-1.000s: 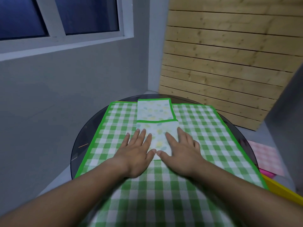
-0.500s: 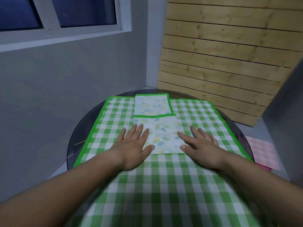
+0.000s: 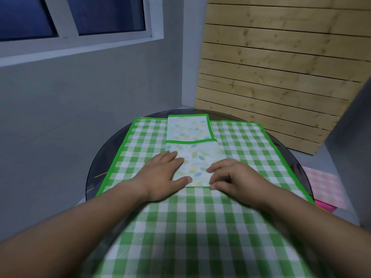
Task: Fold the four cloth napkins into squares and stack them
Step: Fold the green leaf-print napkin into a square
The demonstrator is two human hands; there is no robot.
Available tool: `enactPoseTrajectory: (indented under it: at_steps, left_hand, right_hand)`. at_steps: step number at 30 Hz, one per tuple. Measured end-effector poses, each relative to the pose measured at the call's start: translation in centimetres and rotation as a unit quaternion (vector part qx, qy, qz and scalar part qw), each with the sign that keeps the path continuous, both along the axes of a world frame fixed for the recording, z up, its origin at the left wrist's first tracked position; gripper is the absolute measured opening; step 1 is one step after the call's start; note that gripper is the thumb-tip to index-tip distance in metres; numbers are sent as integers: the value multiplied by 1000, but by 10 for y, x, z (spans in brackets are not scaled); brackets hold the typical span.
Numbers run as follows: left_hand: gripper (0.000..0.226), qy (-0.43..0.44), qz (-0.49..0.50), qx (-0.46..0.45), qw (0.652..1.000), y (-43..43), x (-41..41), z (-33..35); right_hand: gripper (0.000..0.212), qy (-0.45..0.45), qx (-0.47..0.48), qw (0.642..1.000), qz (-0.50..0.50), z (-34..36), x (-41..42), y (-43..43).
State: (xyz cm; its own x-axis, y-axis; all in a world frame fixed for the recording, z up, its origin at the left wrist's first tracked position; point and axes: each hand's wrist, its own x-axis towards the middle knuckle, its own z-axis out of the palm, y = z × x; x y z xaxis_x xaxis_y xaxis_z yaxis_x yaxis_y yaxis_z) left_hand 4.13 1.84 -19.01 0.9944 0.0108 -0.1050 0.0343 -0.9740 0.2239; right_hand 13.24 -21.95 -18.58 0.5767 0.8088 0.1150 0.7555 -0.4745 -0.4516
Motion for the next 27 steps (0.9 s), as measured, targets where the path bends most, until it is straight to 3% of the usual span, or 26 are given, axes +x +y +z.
enactPoseTrajectory:
  at_steps: [9,17,22,27]
  left_hand:
    - [83,12,6,-51,999,5,-1,0]
    - [70,-35,-44,-114,992,13,-6,2]
    - [38,-103,-60,-208,971,8,-14,16]
    - [17,-116,-23,-327,938,0,-27,30]
  right_hand:
    - [15,-116,-36,992,35,-7,-3,3]
    - [13,-13,24,999,-24,0,-8,2]
    - [14,25,52,998,-31,15,-16,2]
    - [10,116,135,983,-41,35,-29,-3]
